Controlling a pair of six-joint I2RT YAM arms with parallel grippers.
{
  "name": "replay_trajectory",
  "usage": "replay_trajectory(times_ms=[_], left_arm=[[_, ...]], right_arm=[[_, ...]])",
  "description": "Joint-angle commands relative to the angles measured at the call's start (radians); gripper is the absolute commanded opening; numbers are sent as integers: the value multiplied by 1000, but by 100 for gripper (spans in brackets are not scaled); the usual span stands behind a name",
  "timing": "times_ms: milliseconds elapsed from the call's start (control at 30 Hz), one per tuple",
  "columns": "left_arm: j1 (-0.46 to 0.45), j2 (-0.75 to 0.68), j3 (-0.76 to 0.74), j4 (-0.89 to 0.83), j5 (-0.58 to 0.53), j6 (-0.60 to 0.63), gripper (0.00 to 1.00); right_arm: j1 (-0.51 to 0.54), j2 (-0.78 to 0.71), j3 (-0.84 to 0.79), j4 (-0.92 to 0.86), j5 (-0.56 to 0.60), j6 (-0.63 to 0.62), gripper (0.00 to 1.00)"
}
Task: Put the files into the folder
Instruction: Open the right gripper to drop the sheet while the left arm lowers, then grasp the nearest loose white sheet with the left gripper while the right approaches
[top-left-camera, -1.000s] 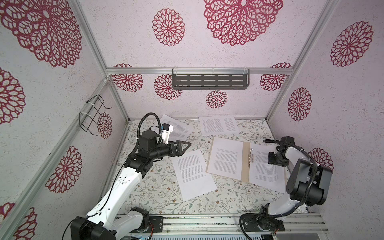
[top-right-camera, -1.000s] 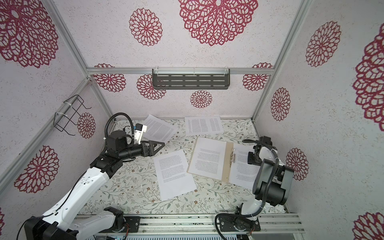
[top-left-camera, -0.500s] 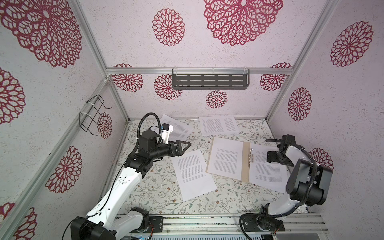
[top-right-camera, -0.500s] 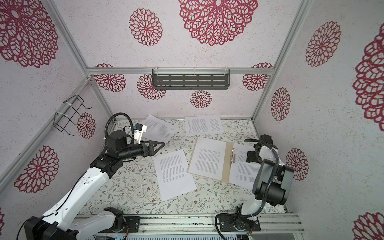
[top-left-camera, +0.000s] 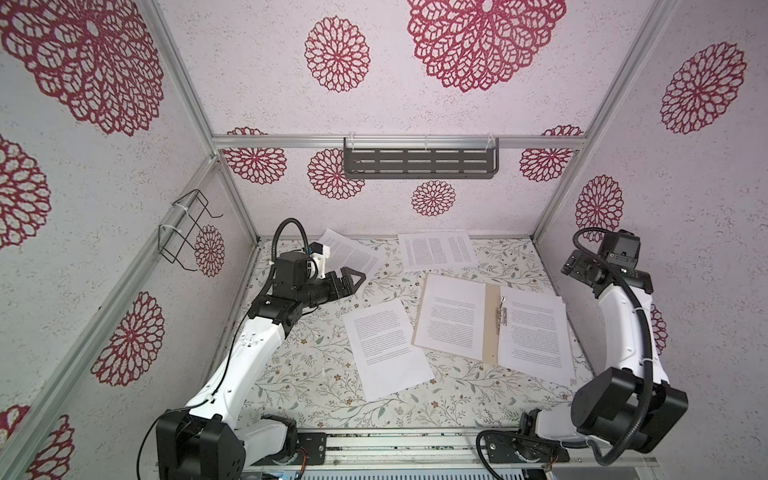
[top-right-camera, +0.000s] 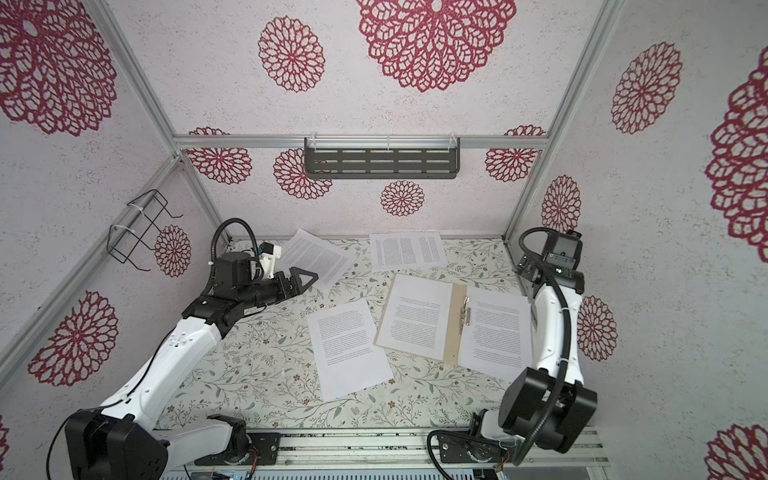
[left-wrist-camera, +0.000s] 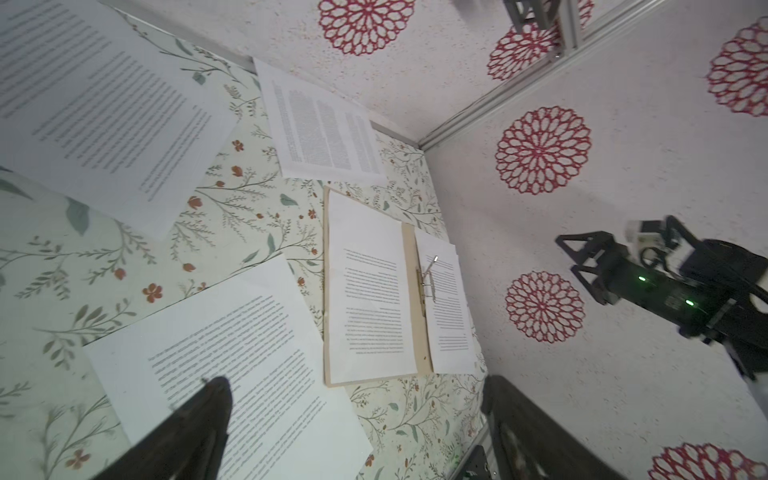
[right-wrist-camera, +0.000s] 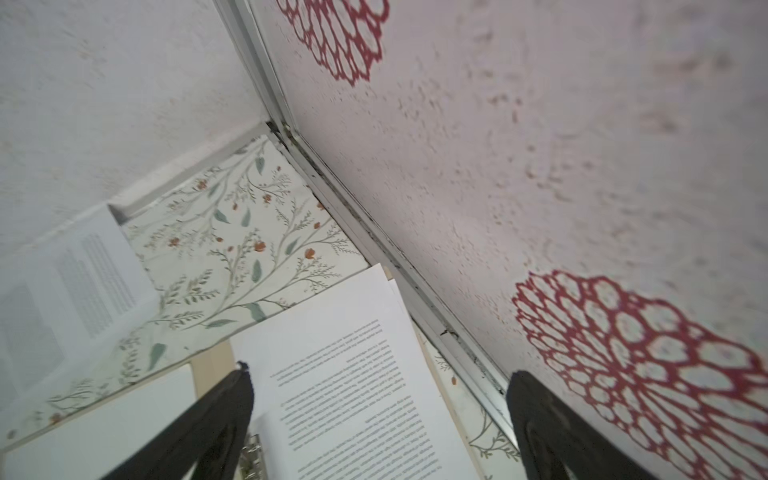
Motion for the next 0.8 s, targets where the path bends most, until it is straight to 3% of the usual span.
replay_trajectory(times_ms=[0, 167, 333, 467, 767], left_arm=[[11, -24, -26, -111, -94, -12, 97], [39, -94, -177, -140, -105, -83, 97], [44, -116, -315, -86, -65, -147, 97], [44, -32, -394, 8, -1, -189, 97], [31, 171, -443, 172, 18, -206, 99]], right_arm=[[-16, -65, -108, -27, -195, 103, 99], [16, -175, -274, 90, -441, 165, 99], [191, -217, -374, 91, -403, 154, 99], [373, -224, -474, 175, -408, 162, 99], [769, -17, -499, 310, -430, 165, 87]])
